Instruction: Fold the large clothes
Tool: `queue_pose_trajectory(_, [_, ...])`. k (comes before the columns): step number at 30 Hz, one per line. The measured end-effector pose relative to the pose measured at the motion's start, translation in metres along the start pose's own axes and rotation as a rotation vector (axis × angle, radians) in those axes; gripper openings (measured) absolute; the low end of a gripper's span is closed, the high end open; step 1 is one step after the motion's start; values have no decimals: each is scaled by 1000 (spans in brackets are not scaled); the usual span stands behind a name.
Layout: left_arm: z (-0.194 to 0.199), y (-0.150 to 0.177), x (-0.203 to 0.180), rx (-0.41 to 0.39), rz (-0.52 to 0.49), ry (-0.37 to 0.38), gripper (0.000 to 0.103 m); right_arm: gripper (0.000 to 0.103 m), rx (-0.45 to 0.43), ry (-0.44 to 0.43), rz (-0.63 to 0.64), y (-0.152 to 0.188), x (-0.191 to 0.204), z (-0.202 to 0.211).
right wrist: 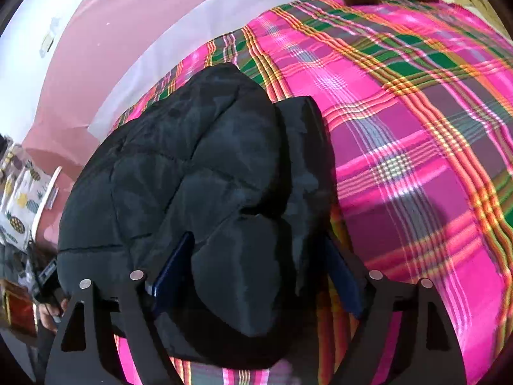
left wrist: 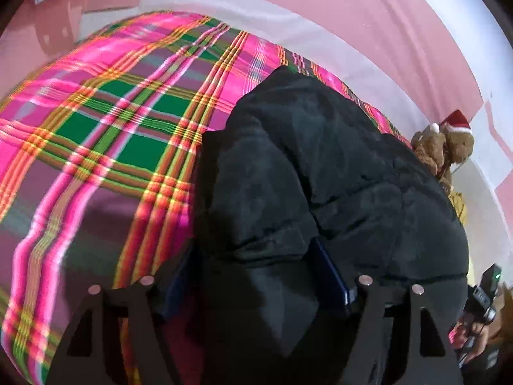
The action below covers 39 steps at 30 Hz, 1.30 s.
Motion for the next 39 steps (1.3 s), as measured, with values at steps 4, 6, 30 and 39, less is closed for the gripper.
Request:
queue_pose_trajectory(4, [-1,-2,-1,0,-10,0,76,81,19,-25,-23,0,-2,-3])
queue_pose_trajectory(6, [5,1,-1,0,-11,7,76,81,19,-34,-8,3,-2,0])
queue_pose_trajectory(30, [-27,-1,-9,104,-25,74,70,50,58,-91,60,-16,23,-32])
queue_pose_trajectory(39, [-12,-10,-27,64,-57,62,29,31,32,-90,69,-24,28,-16])
Point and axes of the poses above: each gripper's, at about its wrist camera, not at the fingertips, and z roughly against the way its jaws point, x to its left, y to its underside, the point moved 5 cm from there along -z, roughly the way its jaws point, and after that the axes turned 11 degrees about y, right-handed, at the moved point
